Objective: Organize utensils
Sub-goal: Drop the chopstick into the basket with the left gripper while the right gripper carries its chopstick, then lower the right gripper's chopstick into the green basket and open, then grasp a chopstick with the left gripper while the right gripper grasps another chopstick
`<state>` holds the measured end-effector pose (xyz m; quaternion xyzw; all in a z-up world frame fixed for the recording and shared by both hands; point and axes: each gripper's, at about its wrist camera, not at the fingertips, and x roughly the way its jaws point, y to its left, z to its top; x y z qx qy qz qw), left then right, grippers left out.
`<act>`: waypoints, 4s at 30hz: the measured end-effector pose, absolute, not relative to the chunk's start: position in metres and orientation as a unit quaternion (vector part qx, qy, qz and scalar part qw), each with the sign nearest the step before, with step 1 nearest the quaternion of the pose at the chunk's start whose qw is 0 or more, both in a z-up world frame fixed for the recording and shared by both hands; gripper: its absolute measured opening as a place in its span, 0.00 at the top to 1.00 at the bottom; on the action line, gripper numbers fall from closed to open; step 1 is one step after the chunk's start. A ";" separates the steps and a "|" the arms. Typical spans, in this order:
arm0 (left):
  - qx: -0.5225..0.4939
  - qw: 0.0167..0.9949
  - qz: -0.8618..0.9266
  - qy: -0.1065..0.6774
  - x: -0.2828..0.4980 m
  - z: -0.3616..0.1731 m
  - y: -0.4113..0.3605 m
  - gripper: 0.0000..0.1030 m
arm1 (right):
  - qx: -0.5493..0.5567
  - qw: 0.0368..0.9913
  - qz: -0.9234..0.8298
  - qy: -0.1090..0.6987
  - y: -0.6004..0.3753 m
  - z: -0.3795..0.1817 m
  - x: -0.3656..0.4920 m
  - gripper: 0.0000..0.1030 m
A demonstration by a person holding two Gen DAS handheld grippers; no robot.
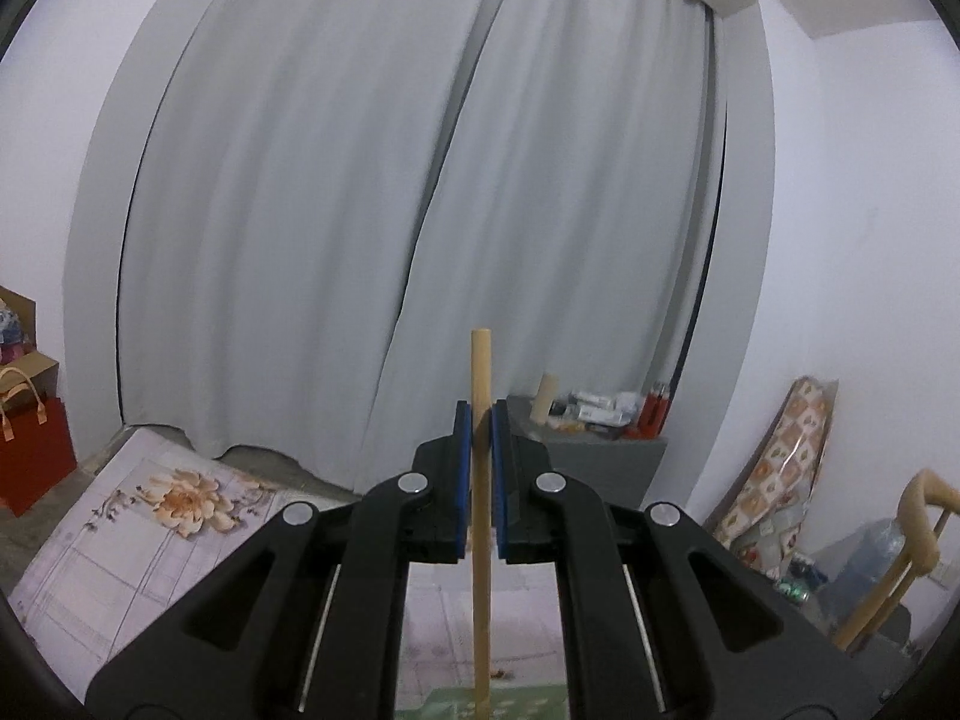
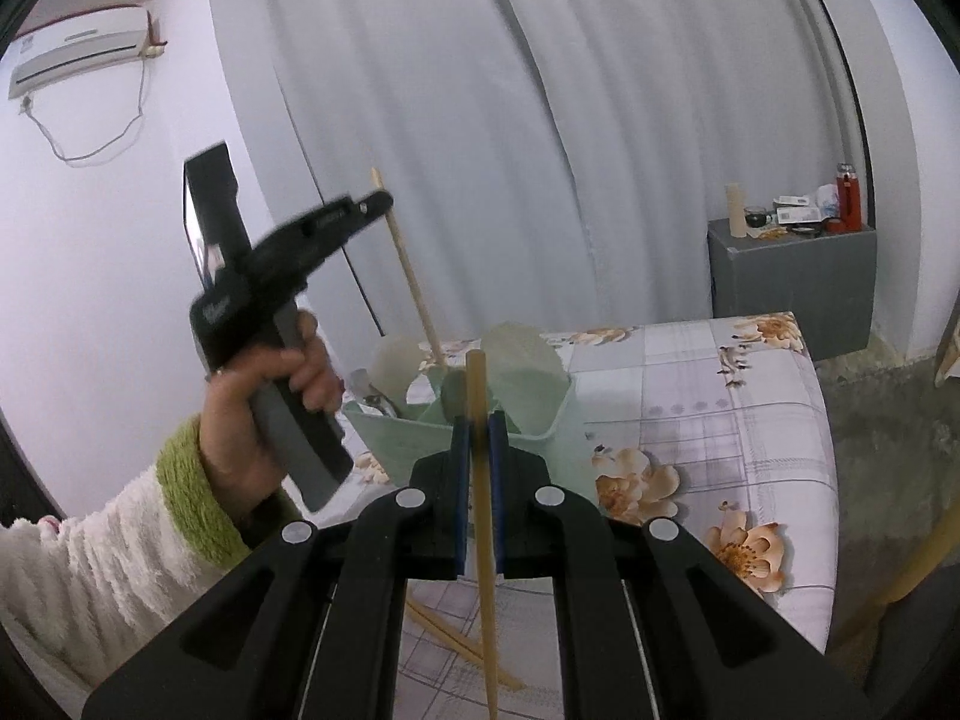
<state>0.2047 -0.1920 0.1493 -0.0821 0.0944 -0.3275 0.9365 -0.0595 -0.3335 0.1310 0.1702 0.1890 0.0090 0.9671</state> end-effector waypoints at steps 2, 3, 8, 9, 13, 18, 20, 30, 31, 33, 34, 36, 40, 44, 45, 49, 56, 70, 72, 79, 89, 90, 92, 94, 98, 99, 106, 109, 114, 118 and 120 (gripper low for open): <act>-0.082 0.934 -0.330 0.107 0.205 0.145 -0.188 0.95 | 0.171 0.967 0.009 0.188 -0.334 0.133 -0.060 0.94; -0.083 0.934 -0.330 0.111 0.205 0.143 -0.186 0.95 | 0.171 0.967 0.009 0.187 -0.333 0.133 -0.060 0.94; -0.085 0.929 -0.335 0.131 0.197 0.135 -0.168 0.88 | 0.168 0.967 0.008 0.192 -0.329 0.132 -0.061 0.94; -0.088 0.928 -0.336 0.133 0.193 0.135 -0.162 0.78 | 0.168 0.967 0.009 0.192 -0.328 0.133 -0.061 0.94; -0.100 0.930 -0.327 0.131 0.177 0.130 -0.138 0.51 | 0.167 0.967 0.011 0.190 -0.325 0.138 -0.062 0.94; -0.101 0.931 -0.325 0.133 0.154 0.124 -0.101 0.38 | 0.159 0.974 0.026 0.161 -0.325 0.164 -0.053 0.94; -0.095 0.931 -0.323 0.138 0.146 0.120 -0.088 0.35 | 0.150 0.978 0.033 0.139 -0.324 0.180 -0.046 0.94; -0.055 0.928 -0.287 0.231 0.117 0.060 -0.024 0.27 | 0.126 0.988 0.069 0.062 -0.315 0.249 0.009 0.94; -0.052 0.927 -0.281 0.244 0.114 0.051 -0.018 0.27 | 0.122 0.988 0.072 0.056 -0.313 0.256 0.014 0.94; -0.054 0.923 -0.272 0.268 0.106 0.035 -0.004 0.27 | 0.115 0.990 0.070 0.048 -0.313 0.267 0.025 0.94; -0.054 0.920 -0.271 0.279 0.103 0.028 -0.003 0.27 | 0.107 0.991 0.065 0.044 -0.312 0.272 0.032 0.94; -0.050 0.917 -0.265 0.295 0.098 0.014 0.002 0.27 | 0.093 0.993 0.052 0.042 -0.310 0.275 0.042 0.94; -0.051 0.911 -0.261 0.316 0.087 -0.001 0.011 0.27 | 0.057 0.997 0.019 0.055 -0.304 0.262 0.066 0.94; -0.045 0.907 -0.266 0.323 0.081 -0.010 0.011 0.27 | 0.030 0.996 0.005 0.081 -0.305 0.228 0.086 0.94; -0.044 0.907 -0.267 0.324 0.080 -0.011 0.010 0.27 | 0.025 0.995 0.003 0.092 -0.305 0.220 0.092 0.94; -0.042 0.904 -0.275 0.324 0.080 -0.014 0.008 0.27 | 0.029 0.988 0.000 0.154 -0.312 0.186 0.106 0.93; -0.042 0.904 -0.273 0.325 0.081 -0.014 0.009 0.27 | 0.072 0.985 -0.011 0.155 -0.332 0.196 0.080 0.69; -0.040 0.903 -0.259 0.339 0.087 -0.019 0.007 0.27 | 0.117 0.976 0.084 0.165 -0.306 0.166 -0.032 0.54; -0.049 0.898 -0.261 0.351 0.091 -0.022 0.006 0.27 | 0.123 0.965 0.094 0.212 -0.294 0.134 -0.031 0.54; -0.088 0.868 -0.241 0.425 0.108 -0.032 0.006 0.53 | 0.180 0.930 0.103 0.303 -0.284 0.054 -0.033 0.54; -0.116 0.853 -0.156 0.484 0.129 -0.048 0.002 0.69 | 0.171 0.933 0.112 0.295 -0.285 0.054 -0.043 0.54; -0.108 0.855 -0.150 0.484 0.131 -0.048 -0.001 0.71 | 0.171 0.934 0.112 0.294 -0.285 0.055 -0.044 0.54; -0.093 0.859 -0.141 0.483 0.135 -0.048 -0.006 0.78 | 0.169 0.936 0.111 0.289 -0.285 0.055 -0.047 0.54; -0.076 0.863 -0.133 0.481 0.138 -0.048 -0.009 0.84 | 0.169 0.936 0.111 0.287 -0.285 0.054 -0.049 0.54; -0.062 0.869 -0.136 0.471 0.140 -0.047 -0.011 0.86 | 0.166 0.937 0.110 0.288 -0.282 0.052 -0.054 0.54; -0.058 0.870 -0.139 0.469 0.141 -0.048 -0.011 0.87 | 0.163 0.937 0.110 0.288 -0.282 0.052 -0.056 0.54; -0.031 0.865 -0.159 0.474 0.151 -0.046 0.000 0.92 | 0.149 0.930 0.123 0.312 -0.271 0.051 -0.047 0.54; -0.012 0.865 -0.163 0.474 0.149 -0.045 0.008 0.93 | 0.127 0.914 0.153 0.354 -0.251 0.043 -0.030 0.54; 0.025 0.868 -0.171 0.465 0.138 -0.044 0.017 0.94 | 0.043 0.887 0.178 0.424 -0.201 0.018 -0.004 0.57; 0.026 0.870 -0.179 0.458 0.128 -0.045 0.023 0.94 | 0.001 0.875 0.189 0.445 -0.174 0.007 0.008 0.68; 0.020 0.870 -0.186 0.456 0.124 -0.045 0.025 0.95 | -0.014 0.868 0.193 0.457 -0.164 0.001 0.015 0.74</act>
